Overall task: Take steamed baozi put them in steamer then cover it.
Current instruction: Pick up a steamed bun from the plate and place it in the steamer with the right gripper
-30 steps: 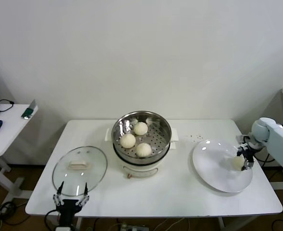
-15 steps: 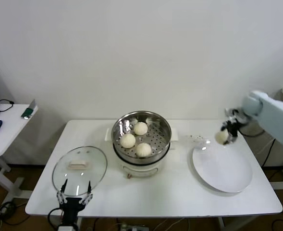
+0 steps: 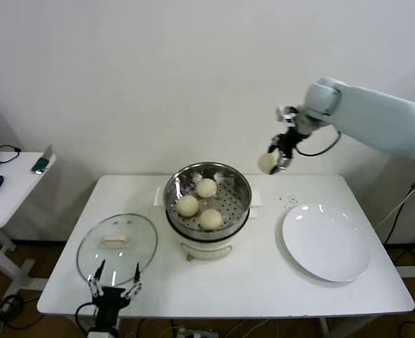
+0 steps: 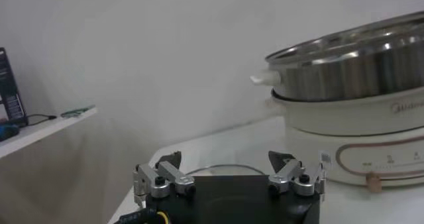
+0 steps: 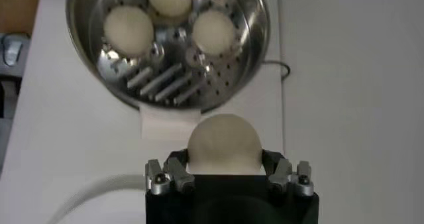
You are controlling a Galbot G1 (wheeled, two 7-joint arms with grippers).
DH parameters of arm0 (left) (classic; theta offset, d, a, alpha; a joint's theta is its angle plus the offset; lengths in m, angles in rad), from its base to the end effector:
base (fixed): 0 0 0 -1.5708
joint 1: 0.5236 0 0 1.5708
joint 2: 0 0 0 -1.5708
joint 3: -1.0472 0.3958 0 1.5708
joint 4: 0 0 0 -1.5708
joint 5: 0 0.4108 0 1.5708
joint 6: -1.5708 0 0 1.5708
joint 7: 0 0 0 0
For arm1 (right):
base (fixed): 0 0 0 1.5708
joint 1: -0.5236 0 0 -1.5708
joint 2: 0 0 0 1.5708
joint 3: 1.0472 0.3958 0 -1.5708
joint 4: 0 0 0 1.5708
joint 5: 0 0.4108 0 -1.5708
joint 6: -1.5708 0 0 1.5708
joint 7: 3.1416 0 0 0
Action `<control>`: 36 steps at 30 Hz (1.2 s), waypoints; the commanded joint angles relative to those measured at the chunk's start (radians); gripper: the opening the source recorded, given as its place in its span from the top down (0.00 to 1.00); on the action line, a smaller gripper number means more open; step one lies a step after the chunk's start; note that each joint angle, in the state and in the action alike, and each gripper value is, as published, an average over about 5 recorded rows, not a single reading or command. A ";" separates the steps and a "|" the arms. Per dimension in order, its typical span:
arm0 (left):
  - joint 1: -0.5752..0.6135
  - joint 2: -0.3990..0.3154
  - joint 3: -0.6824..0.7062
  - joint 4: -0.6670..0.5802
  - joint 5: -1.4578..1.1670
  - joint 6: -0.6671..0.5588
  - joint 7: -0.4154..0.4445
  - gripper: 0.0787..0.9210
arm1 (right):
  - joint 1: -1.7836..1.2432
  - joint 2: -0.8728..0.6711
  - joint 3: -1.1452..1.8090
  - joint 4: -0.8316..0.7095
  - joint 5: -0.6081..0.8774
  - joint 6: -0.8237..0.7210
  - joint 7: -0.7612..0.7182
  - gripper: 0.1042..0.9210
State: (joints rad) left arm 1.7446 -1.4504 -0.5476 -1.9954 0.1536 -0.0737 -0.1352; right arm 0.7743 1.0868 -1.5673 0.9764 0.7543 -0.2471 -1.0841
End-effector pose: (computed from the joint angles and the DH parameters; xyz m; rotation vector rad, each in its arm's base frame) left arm 0.1431 0.0361 -0.4119 0.0883 -2.9363 -0.4108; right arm 0.7117 -0.0298 0.0077 1.3510 -1.5424 1.2421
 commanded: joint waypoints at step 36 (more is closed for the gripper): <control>-0.012 0.057 -0.005 0.013 -0.041 0.002 0.001 0.12 | -0.199 0.288 -0.119 -0.170 0.076 -0.033 0.063 0.24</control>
State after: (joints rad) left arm 1.7331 -1.3957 -0.5525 -1.9846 0.1142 -0.0730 -0.1340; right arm 0.6031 1.3624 -1.6930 0.8580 0.8390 -0.2831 -1.0225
